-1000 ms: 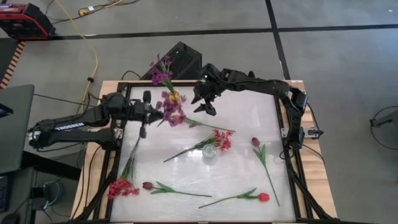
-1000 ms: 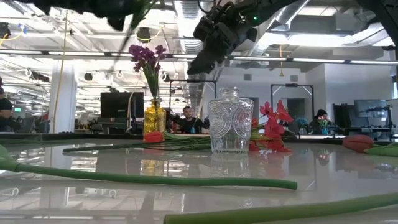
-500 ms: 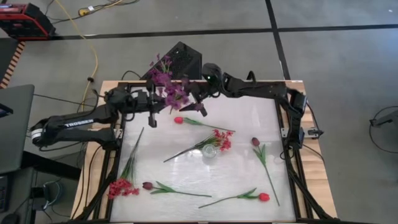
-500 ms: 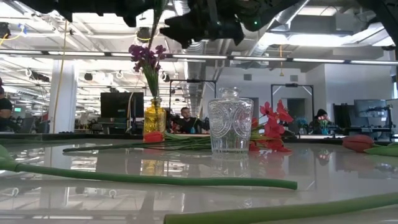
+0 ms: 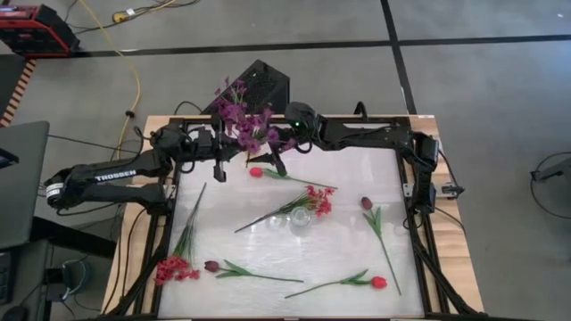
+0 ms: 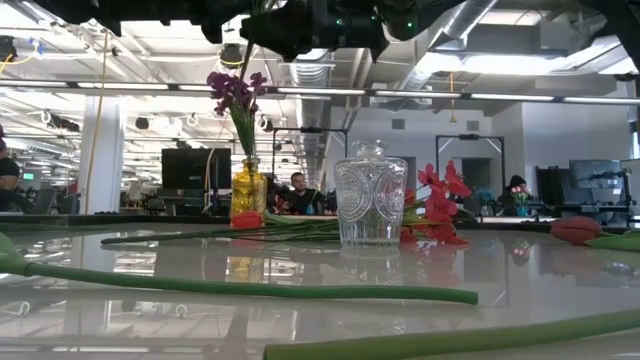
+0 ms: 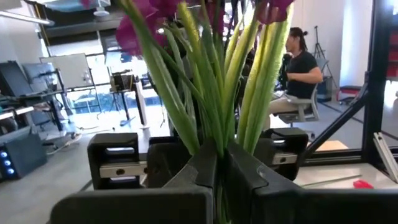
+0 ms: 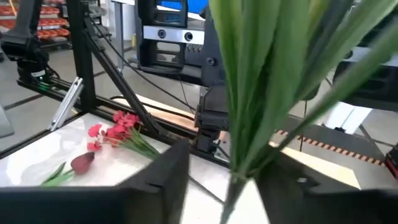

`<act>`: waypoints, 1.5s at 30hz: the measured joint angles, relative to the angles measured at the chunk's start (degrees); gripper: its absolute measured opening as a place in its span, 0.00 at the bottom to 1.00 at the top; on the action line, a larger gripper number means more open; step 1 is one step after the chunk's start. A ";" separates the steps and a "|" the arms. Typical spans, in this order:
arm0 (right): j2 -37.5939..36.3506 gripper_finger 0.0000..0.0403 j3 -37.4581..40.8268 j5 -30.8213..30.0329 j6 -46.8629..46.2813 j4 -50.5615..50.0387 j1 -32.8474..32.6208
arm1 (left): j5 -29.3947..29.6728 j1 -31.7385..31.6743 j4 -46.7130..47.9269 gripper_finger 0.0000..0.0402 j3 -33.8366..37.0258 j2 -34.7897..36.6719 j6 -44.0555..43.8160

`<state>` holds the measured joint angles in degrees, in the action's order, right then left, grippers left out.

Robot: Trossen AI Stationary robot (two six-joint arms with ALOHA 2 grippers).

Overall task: Sort flowers into vase by color
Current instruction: Put the purple flowers into the yellow vase

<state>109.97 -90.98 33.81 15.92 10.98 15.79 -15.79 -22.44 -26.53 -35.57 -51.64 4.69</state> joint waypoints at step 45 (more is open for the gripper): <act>7.23 0.10 0.39 -13.97 -7.24 14.84 8.83 | 29.74 -0.02 41.85 0.46 6.64 18.26 -2.39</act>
<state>117.20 -90.59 19.84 8.68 25.82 24.62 13.95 -22.46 15.32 -28.93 -33.38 2.31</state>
